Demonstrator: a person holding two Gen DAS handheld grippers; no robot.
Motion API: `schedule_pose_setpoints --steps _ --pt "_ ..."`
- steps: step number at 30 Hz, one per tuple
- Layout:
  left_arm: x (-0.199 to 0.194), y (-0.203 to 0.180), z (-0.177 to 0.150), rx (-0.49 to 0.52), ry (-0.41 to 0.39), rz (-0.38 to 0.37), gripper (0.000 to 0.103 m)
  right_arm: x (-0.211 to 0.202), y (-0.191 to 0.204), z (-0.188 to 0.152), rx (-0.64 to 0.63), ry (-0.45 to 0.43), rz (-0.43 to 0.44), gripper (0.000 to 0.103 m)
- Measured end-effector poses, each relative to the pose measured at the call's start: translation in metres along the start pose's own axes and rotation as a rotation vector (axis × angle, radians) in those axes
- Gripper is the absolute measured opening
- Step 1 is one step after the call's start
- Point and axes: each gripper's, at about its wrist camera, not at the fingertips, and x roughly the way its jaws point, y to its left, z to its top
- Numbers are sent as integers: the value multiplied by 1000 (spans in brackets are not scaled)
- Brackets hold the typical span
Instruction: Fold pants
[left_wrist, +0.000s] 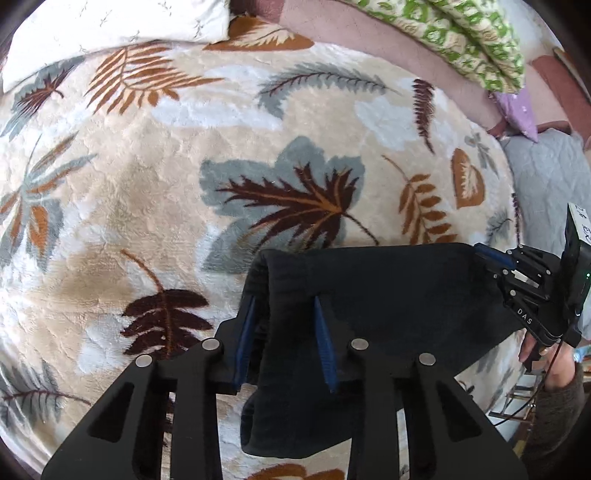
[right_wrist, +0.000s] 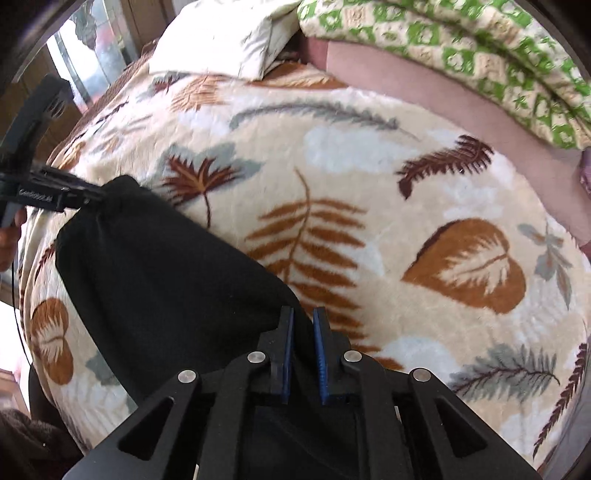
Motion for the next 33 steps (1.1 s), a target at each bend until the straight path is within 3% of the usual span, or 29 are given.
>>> schedule_pose_setpoints --steps 2,5,8,11,17,19,21,24,27,30,33 --pt "4 0 1 6 24 -20 29 8 -4 1 30 3 -3 10" --pt "-5 1 0 -12 -10 -33 29 10 -4 0 42 -3 -11 10" --pt "-13 -1 1 5 -105 82 25 -1 -10 3 62 -50 -18 3" --pt "9 3 -1 12 -22 118 21 -2 -22 3 123 -75 10 3" --pt "16 -8 -5 55 -56 222 23 25 -22 -3 148 -18 11 4" --pt "11 -7 -4 38 -63 202 23 32 -22 -3 156 8 -17 14" --pt "-2 1 -4 8 -90 176 23 27 -28 -3 199 3 -12 14" --pt "-22 12 -10 -30 -138 220 24 -7 -46 -10 312 -86 51 19" --pt "-31 17 -21 -59 -115 204 24 -42 -55 -29 380 -137 90 37" --pt "-39 4 -42 -39 -105 161 27 -74 -56 -57 456 -178 138 39" --pt "-28 -11 -57 -6 -59 211 31 -103 -65 -92 559 -207 142 46"
